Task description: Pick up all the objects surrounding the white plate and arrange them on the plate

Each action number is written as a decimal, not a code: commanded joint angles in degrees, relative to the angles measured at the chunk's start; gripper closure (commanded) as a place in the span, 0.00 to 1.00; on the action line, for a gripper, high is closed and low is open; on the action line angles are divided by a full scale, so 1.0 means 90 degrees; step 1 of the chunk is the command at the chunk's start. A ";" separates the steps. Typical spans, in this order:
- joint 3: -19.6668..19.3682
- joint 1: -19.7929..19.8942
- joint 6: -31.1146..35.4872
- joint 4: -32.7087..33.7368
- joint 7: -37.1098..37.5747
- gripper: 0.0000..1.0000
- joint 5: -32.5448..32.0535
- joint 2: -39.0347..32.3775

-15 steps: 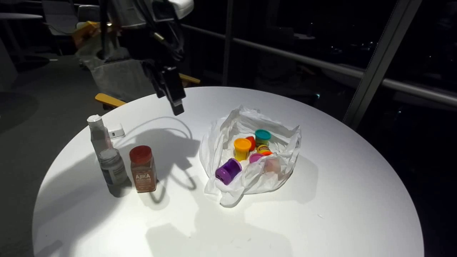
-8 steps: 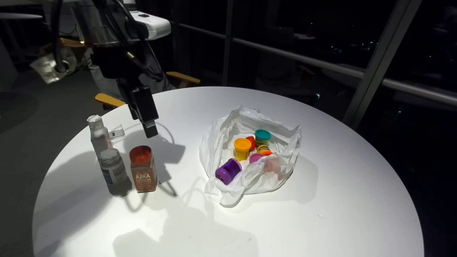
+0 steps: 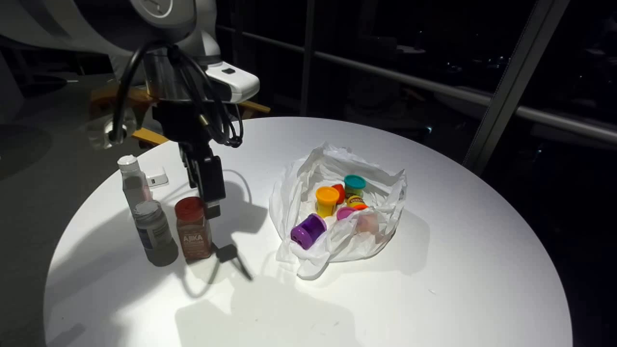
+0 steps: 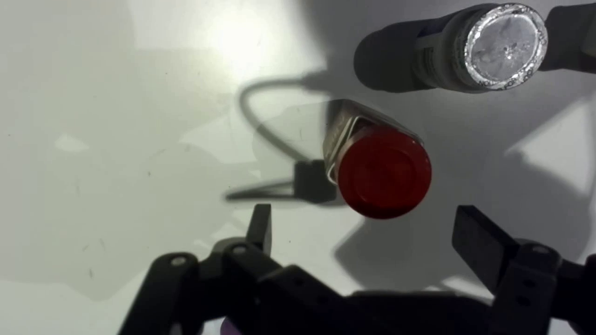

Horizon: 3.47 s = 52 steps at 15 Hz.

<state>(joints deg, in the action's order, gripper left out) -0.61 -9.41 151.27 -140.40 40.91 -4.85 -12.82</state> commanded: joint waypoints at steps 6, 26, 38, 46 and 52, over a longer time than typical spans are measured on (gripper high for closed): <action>-0.0128 -0.0508 -0.0517 0.0416 0.0061 0.00 -0.0685 -0.0411; -0.0227 -0.0424 -0.0327 0.0363 0.0163 0.76 -0.1339 -0.0255; -0.1007 0.0518 0.0004 0.2331 -0.0019 0.76 -0.2153 -0.0189; -0.1039 0.0849 -0.0039 0.3958 -0.0564 0.76 -0.1059 -0.1839; -0.1367 0.0714 -0.0002 0.4752 -0.0479 0.76 -0.0831 -0.2814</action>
<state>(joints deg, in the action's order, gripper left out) -11.02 -1.92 150.76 -102.82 37.16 -14.04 -34.04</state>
